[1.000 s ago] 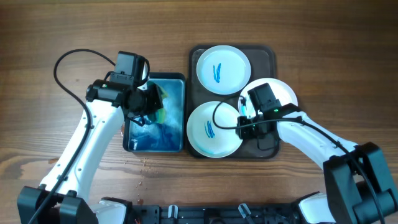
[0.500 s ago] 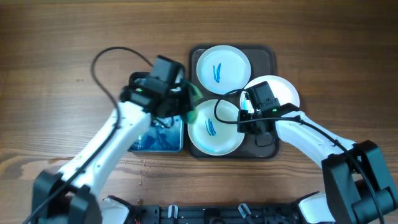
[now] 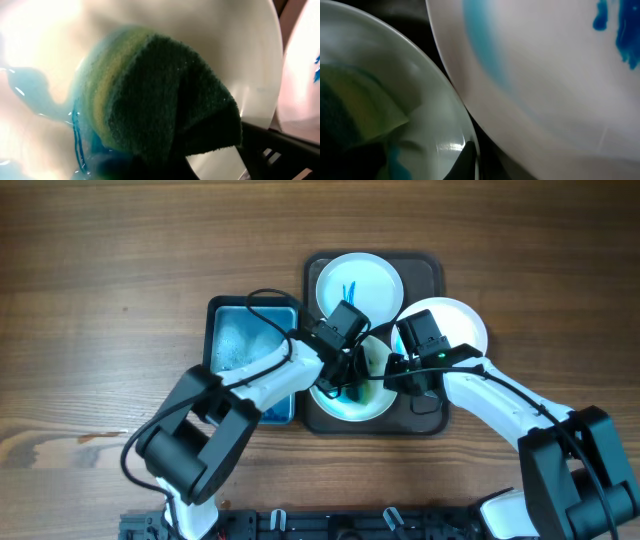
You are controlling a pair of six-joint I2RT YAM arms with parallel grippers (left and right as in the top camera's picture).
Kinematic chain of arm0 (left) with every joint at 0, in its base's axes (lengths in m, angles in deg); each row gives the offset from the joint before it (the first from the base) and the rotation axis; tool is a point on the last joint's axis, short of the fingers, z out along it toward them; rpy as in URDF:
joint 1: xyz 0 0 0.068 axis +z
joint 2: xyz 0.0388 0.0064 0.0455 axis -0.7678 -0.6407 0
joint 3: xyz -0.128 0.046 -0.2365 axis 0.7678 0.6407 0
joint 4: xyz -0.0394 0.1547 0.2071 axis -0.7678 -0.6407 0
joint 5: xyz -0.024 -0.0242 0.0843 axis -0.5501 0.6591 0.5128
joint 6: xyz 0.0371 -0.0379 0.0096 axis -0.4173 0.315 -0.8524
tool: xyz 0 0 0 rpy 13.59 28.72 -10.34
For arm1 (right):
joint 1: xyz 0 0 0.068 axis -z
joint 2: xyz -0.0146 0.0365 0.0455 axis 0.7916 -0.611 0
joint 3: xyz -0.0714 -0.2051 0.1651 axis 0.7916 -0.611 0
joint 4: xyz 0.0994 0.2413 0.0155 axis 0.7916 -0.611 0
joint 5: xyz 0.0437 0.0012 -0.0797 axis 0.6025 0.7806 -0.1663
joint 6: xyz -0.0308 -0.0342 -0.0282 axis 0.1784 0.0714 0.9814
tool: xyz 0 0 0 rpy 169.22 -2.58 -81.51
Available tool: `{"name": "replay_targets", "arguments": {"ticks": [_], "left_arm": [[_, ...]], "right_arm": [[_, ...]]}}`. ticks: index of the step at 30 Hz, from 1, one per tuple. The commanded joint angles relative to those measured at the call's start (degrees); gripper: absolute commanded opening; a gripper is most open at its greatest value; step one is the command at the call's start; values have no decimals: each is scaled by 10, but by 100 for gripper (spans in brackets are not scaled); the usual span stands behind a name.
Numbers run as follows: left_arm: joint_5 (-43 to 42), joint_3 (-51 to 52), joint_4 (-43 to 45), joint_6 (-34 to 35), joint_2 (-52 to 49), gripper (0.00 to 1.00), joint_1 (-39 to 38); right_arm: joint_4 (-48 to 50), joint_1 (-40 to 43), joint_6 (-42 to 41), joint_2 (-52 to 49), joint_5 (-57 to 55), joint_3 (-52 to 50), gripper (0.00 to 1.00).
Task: Clean dirty plates on tray and stack at the side
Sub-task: 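Scrub the held plate with the sponge using the left gripper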
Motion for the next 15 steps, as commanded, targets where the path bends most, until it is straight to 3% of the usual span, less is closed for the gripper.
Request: {"name": "replay_targets", "arguments": {"ticks": [1,5,9,13,15], "left_arm": [[17,-7,12,21,-44,4,-7],[159,-14,-85,66,-44,4,13],[246,-39,-159,38,-44,4,43],[270,-49,-169,-30,-44,4,55],[259,-49,-158,-31,-45,4,53]], "right_arm": [[-10,2,-13,-18,-52,-10,4],[-12,2,-13,-18,-52,-10,4],[-11,2,-14,-18,-48,-10,4],[-11,2,-14,-18,-48,-10,4],[-11,2,-14,-18,-48,-10,4]]}}
